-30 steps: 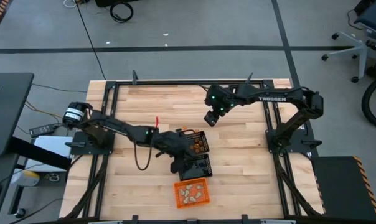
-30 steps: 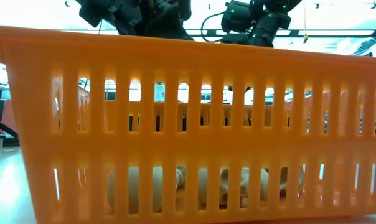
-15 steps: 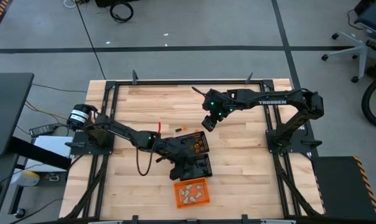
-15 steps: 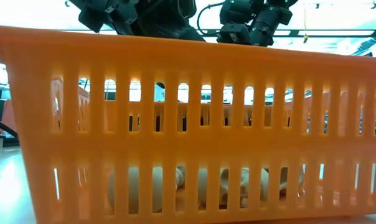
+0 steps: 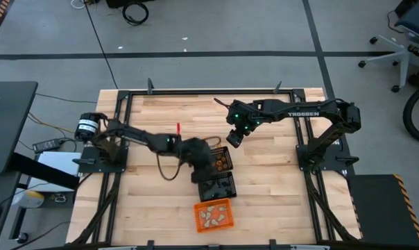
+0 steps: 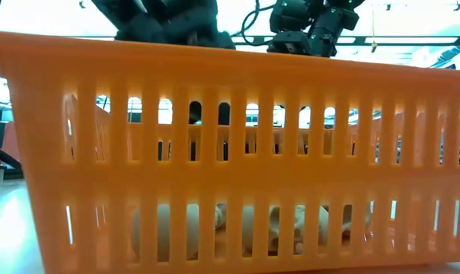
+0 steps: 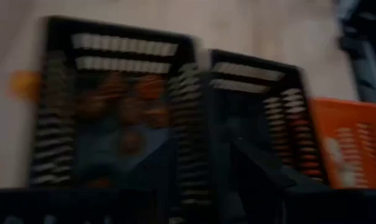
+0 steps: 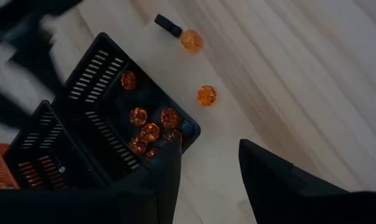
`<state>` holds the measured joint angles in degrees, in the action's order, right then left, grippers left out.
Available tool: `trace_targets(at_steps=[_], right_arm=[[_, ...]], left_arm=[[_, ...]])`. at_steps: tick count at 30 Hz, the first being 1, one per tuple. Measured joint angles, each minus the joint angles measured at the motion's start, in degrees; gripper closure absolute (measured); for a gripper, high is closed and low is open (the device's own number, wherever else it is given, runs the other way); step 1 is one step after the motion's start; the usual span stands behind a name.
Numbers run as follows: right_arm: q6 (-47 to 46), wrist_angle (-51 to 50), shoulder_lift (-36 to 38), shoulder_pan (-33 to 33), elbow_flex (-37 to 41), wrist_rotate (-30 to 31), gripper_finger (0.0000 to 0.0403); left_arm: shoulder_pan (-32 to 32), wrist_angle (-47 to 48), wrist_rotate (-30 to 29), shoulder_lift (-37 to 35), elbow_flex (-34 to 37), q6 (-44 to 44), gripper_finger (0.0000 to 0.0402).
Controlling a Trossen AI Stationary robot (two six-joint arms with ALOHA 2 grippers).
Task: Sort Halloween decoration
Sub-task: Put the orange pumpkin toy into the top black bin
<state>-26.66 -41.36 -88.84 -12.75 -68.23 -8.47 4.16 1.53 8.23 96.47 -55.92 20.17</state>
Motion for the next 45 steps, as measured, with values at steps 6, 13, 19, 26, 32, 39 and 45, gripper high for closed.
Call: trace_targets(at_steps=[6, 13, 19, 26, 32, 39, 45], right_arm=[[3.6, 1.1, 0.0, 0.4, 0.0, -0.2, 0.0238], [8.0, 2.0, 0.0, 1.5, 0.0, 2.5, 0.0238], [9.2, -2.6, 0.0, 0.9, 0.0, 11.1, 0.0238], [14.0, -3.8, 0.0, -1.4, 0.0, 11.6, 0.0238], [14.5, -3.2, 0.0, -3.0, 0.0, 9.8, 0.0238], [15.1, -3.0, 0.0, -3.3, 0.0, 8.7, 0.0238], [14.8, -1.9, 0.0, -3.3, 0.0, 8.4, 0.0238]], left_arm=[[-7.1, 1.8, -0.2, -0.6, 0.0, -0.6, 0.0246], [-14.2, 2.1, -0.5, -1.0, 0.0, -4.5, 0.0246], [-19.0, 2.8, -1.3, -0.6, 0.1, -8.0, 0.0246], [-19.1, 3.5, -2.5, 3.0, 0.2, -16.1, 0.024], [-20.2, 0.9, -1.1, 4.0, 0.2, -17.9, 0.0218], [-20.9, 1.5, 1.4, 6.6, 0.2, -20.0, 0.0189], [-19.3, -0.6, 2.4, 8.2, 0.2, -19.8, 0.0186]])
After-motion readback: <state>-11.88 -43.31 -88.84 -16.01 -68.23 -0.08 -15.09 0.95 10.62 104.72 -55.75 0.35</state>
